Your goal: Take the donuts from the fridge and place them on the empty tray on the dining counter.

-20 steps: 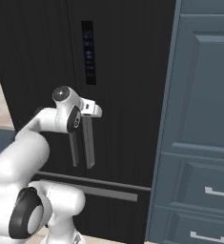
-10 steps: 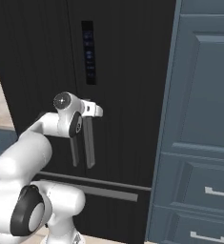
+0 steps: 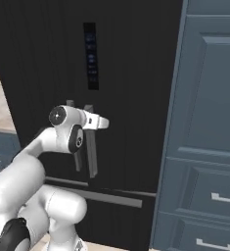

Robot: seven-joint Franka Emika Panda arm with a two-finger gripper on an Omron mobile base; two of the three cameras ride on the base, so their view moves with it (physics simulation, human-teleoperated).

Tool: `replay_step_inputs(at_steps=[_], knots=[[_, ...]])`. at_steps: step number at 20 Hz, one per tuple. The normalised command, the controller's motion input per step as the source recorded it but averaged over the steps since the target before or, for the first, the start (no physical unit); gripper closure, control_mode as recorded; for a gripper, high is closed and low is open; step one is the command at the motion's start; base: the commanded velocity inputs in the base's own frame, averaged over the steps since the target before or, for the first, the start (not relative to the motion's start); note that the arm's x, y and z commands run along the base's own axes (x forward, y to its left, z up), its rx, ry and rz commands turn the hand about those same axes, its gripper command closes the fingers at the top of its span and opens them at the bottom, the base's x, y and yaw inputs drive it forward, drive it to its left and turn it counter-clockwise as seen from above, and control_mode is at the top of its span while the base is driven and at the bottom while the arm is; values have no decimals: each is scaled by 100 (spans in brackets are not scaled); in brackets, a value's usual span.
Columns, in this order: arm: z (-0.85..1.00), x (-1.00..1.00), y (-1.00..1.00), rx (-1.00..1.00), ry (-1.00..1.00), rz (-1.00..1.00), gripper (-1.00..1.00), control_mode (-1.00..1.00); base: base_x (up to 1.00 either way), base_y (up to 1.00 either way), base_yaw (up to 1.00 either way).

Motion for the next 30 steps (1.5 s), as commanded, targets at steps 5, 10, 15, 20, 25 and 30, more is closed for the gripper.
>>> replay_step_inputs(at_steps=[5, 10, 15, 20, 25, 30], knots=[[8, -100, -100, 2, -6, -11, 100, -100, 0, 0, 0], [5, -100, -98, 3, -4, -8, 100, -100, 0, 0, 0], [11, -78, -29, 4, 0, -5, -100, -100, 0, 0, 0], [85, -100, 21, 15, 0, 0, -100, -100, 0, 0, 0], [62, -100, 90, 1, -1, -1, -100, -100, 0, 0, 0], [25, -42, 94, -2, 2, -9, -100, -100, 0, 0, 0]])
